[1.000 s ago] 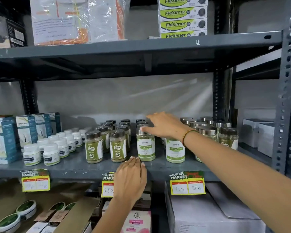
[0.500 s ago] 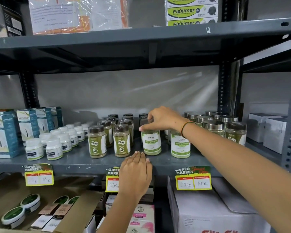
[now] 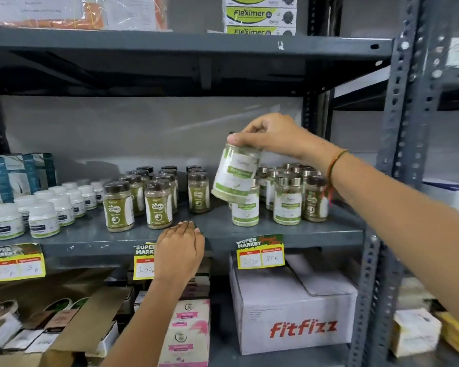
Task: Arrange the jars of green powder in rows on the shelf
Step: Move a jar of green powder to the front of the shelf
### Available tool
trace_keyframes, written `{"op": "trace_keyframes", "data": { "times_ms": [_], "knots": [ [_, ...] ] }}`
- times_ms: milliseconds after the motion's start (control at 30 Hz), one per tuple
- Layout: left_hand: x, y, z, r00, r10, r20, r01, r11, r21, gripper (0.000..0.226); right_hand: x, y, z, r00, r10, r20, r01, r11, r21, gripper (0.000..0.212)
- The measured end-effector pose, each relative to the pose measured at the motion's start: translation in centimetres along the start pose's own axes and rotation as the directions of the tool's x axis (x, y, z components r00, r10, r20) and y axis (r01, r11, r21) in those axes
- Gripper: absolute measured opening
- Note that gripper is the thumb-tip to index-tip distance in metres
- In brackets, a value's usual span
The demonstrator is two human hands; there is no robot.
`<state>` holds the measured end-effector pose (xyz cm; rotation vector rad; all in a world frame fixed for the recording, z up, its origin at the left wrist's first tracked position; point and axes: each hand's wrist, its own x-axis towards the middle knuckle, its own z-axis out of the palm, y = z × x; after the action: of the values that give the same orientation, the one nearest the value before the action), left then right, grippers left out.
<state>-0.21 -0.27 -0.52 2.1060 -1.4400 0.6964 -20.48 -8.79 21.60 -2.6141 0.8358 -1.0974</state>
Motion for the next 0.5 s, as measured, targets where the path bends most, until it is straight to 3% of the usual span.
{"op": "trace_keyframes", "data": {
  "times_ms": [133, 267, 500],
  "knots": [
    [-0.1, 0.1, 0.1, 1.000, -0.009, -0.002, 0.009, 1.000, -0.011, 0.044, -3.0, 2.6, -4.0, 0.997, 0.062, 0.034, -0.058, 0.993, -0.107, 0.073],
    [-0.2, 0.1, 0.1, 1.000, -0.002, -0.010, 0.002, 1.000, -0.007, 0.045, -4.9, 5.8, -6.6, 0.985, 0.164, 0.057, -0.133, 0.924, -0.360, 0.084],
    [-0.4, 0.3, 0.2, 0.999, -0.020, -0.028, 0.019, 0.999, -0.039, 0.049, -6.2, 11.1, -8.0, 0.931, 0.361, 0.057, -0.233, 0.705, -0.670, 0.064]
  ]
}}
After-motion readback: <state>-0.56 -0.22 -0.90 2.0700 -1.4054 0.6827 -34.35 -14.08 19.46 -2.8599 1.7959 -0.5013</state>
